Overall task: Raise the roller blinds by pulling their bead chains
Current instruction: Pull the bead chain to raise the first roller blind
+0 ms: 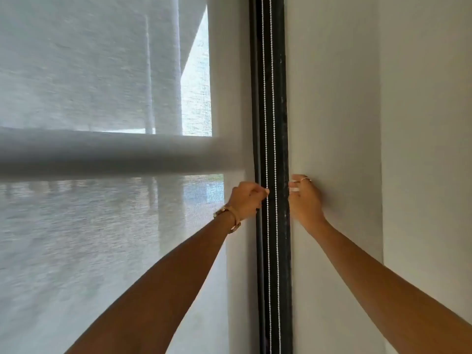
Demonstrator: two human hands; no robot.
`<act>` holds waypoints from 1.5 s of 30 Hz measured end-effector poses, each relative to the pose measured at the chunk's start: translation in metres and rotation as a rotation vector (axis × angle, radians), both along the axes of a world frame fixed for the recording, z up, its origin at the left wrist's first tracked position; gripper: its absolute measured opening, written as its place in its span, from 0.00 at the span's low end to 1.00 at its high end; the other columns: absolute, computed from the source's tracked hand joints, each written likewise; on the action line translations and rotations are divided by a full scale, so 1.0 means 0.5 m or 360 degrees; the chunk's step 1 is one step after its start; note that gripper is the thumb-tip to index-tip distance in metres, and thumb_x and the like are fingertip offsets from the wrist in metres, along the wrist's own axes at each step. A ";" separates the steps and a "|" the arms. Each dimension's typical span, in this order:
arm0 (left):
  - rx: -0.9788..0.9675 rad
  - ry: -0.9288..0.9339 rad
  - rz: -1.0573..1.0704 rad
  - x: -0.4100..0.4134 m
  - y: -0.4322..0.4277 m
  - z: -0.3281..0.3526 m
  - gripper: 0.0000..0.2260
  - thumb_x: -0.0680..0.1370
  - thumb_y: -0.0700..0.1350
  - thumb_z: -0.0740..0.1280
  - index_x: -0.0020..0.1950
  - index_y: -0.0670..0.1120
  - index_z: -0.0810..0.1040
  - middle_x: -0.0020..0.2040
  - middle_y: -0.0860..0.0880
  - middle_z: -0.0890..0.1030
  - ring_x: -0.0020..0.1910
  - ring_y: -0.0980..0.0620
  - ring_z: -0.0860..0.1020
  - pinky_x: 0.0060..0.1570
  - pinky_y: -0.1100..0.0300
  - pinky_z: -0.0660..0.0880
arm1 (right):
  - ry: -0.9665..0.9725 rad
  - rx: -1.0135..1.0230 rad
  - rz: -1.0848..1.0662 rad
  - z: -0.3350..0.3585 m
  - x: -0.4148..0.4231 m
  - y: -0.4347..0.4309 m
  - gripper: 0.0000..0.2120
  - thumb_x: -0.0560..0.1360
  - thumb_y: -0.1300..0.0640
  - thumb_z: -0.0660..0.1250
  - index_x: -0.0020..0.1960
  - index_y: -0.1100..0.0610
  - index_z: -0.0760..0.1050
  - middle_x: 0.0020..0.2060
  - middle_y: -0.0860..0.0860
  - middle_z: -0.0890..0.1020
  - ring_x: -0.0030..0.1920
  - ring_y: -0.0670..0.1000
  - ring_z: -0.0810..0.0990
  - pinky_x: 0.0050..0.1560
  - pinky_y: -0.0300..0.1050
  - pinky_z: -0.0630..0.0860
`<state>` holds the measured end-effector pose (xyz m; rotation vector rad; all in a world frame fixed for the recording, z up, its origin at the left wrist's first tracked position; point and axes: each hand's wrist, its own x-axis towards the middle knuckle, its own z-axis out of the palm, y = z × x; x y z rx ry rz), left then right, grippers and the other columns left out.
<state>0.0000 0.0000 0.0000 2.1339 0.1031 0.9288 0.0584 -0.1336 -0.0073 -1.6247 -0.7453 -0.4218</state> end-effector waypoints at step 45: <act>0.0045 -0.0340 -0.0582 0.076 -0.028 -0.056 0.10 0.81 0.42 0.57 0.54 0.39 0.76 0.50 0.42 0.82 0.49 0.50 0.82 0.49 0.62 0.80 | -0.0243 0.0786 0.0888 0.381 0.012 0.028 0.16 0.81 0.58 0.50 0.36 0.53 0.67 0.25 0.47 0.64 0.21 0.43 0.58 0.20 0.37 0.55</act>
